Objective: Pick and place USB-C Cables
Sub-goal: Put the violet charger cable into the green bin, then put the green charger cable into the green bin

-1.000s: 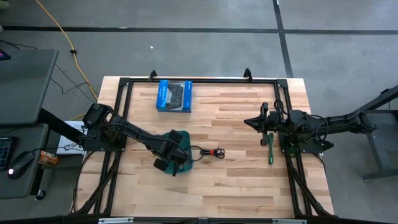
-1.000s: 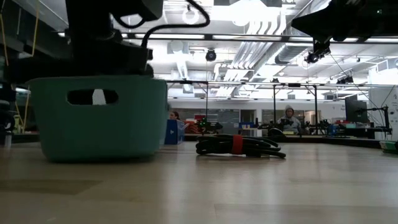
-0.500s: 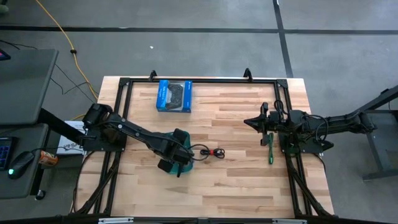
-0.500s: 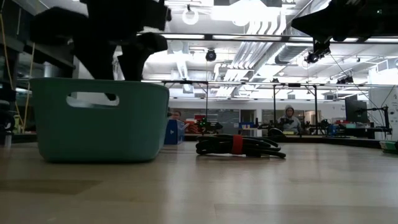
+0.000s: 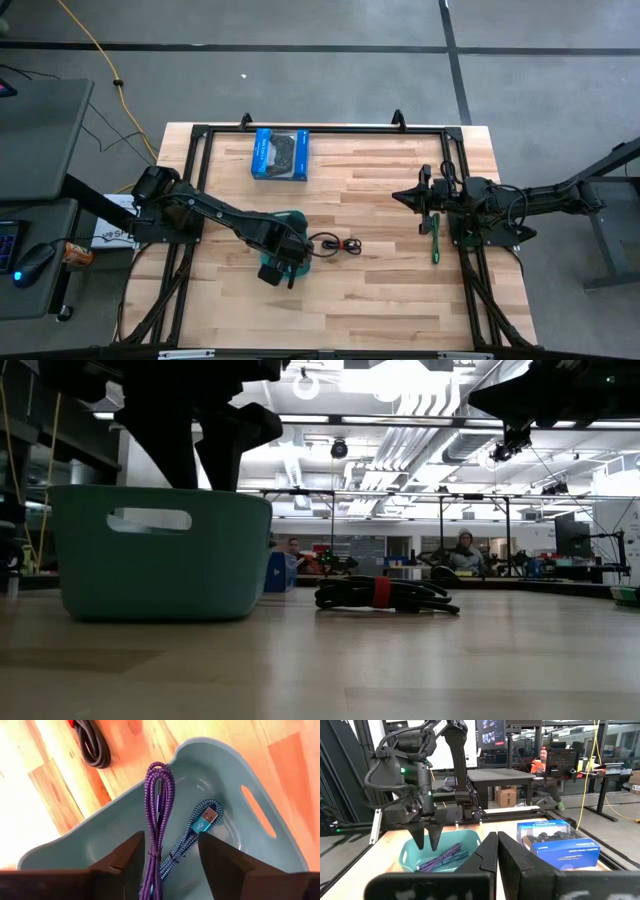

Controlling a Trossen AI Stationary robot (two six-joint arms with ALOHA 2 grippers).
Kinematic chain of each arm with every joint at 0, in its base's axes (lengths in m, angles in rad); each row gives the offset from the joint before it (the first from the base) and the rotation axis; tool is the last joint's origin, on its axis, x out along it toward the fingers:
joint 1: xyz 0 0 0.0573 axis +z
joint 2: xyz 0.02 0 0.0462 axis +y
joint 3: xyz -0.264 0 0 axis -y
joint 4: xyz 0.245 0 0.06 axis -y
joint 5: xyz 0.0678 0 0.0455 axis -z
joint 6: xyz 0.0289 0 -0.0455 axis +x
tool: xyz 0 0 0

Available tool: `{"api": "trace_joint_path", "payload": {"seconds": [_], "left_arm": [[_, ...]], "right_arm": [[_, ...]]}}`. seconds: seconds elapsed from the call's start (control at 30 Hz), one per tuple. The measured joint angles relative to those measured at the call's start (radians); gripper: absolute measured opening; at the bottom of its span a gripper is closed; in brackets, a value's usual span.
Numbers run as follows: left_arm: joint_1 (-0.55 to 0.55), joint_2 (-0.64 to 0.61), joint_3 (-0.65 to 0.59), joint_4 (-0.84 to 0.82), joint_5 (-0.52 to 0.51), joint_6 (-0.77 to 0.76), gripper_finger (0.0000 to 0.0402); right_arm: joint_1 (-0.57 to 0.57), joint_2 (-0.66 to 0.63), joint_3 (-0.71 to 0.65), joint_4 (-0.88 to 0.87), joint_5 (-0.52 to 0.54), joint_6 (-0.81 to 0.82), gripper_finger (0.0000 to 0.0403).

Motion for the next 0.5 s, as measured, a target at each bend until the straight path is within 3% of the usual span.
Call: {"api": "trace_joint_path", "payload": {"seconds": [0.3,0.5], "left_arm": [[0.004,0.000,-0.137,0.122,-0.022,0.002,0.0161],[0.013,0.000,-0.149,0.130,-0.046,-0.031,0.0163]], "right_arm": [[0.000,0.000,0.000,0.000,0.000,0.000,0.0000],[0.000,0.000,0.000,0.000,0.000,0.001,0.0000]]}}
